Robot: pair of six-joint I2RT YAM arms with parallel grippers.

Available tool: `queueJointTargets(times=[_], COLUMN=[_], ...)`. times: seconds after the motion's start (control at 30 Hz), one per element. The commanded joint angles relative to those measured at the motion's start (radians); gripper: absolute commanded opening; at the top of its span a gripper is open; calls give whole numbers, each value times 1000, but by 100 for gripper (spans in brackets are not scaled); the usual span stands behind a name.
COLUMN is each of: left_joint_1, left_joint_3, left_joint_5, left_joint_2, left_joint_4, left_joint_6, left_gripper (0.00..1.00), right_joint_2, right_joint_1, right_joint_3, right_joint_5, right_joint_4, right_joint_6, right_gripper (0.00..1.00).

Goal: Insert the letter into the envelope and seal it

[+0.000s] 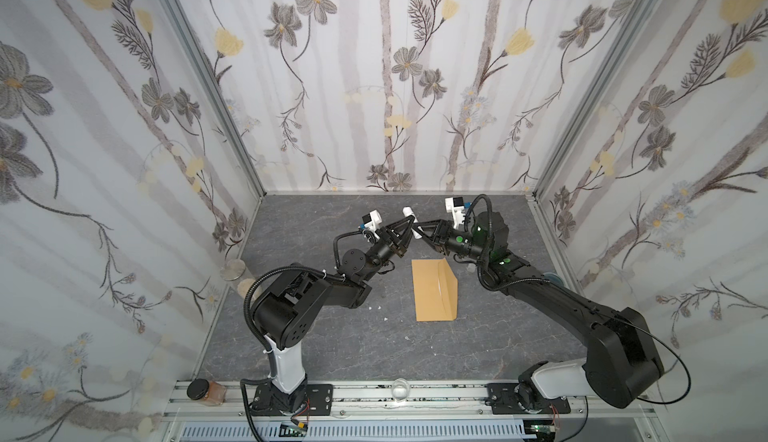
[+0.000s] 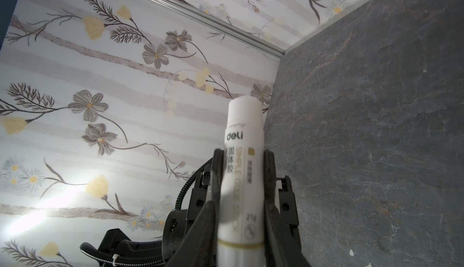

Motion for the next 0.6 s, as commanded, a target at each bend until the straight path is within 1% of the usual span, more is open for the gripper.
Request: queueJointTargets(times=[0.0,0.07,0.17,0.3,0.33,0.4,0.47,0.57], left_joint_1=[2,4,6,6,7,6,6,6], left_joint_3=[10,14,19,45,53,73,93,110], left_joint_5=[86,79,60,31,21,4,-21,-61], left_joint_2=[-43,-70,-110,-156,-169,-193,-218,-254], left_joint_4=[-76,-162,-294,-476,-526,-610,-705,-807], left_joint_6=[69,89,126,163,174,205,229,258], left_gripper=[0,0,0,0,0,0,0,0], right_joint_2=[-41,-72,-127,-176,-182,-189,-187,-174], right_joint_1=[4,12,47,153,180,221,246,265], right_joint_3=[22,34,54,97,102,103,101,102], right_joint_5=[137,209,360,619,665,738,785,828], right_joint_4=[-110,-201,-329,-472,-492,-510,-524,-538], right_joint_6=[-203,-285,-423,-629,-671,-732,-775,-825], right_gripper=[35,36,37,38,38,39,39,39])
